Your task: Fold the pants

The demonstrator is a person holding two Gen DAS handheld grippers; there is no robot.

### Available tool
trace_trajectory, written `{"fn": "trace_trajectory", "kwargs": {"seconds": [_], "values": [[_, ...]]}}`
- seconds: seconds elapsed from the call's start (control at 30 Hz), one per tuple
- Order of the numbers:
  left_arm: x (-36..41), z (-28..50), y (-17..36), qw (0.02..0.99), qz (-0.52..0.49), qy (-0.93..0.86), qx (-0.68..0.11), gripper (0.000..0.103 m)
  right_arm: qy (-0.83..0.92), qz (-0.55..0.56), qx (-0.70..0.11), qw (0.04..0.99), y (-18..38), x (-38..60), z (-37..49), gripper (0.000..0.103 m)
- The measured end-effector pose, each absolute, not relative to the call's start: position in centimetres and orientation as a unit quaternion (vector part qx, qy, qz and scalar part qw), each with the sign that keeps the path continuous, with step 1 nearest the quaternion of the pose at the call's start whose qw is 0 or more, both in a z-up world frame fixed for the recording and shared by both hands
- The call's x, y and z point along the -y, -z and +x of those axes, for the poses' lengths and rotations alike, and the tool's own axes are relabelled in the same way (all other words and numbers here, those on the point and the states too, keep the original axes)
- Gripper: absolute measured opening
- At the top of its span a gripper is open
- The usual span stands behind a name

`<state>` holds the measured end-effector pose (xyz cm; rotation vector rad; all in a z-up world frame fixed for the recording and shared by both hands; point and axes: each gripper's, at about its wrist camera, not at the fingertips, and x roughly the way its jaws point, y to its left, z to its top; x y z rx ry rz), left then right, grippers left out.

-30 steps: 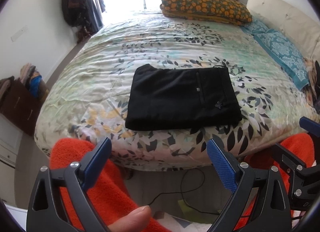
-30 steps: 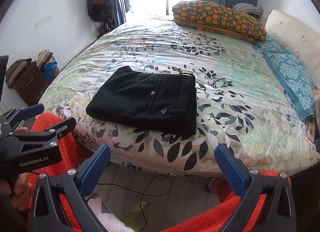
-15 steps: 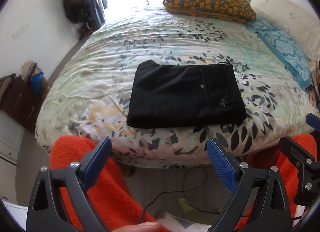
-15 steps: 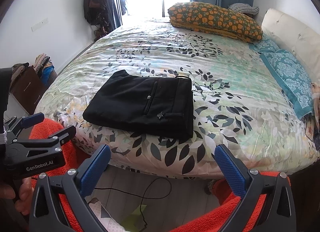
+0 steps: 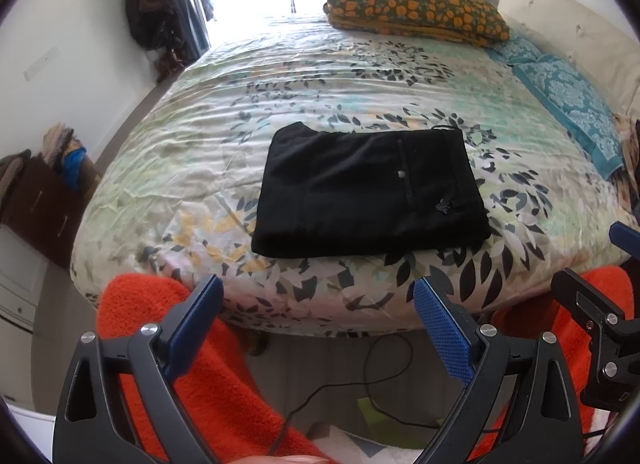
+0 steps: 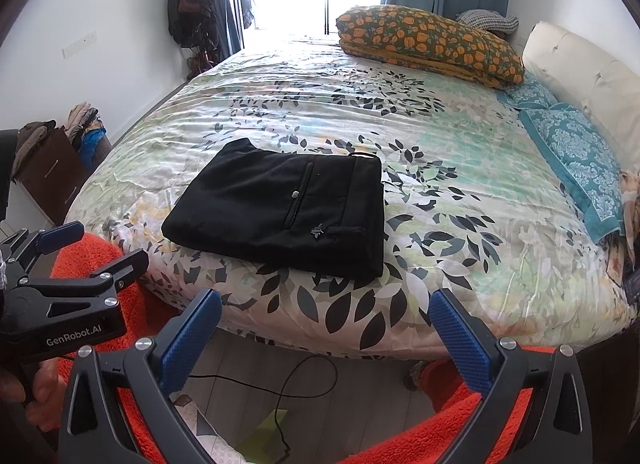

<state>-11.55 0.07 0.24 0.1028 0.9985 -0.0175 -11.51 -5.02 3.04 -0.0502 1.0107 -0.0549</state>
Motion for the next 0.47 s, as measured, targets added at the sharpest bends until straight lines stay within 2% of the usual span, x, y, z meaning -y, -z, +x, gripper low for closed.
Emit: {"fn": "trace_trajectory", "kwargs": {"seconds": [0.47], "values": [[-0.13, -11.94, -0.87, 0.889, 0.036, 0.027, -0.456, 0.097, 0.023, -0.025, -0.490, 0.871, -2.63, 4.76, -11.29, 0.103]]}}
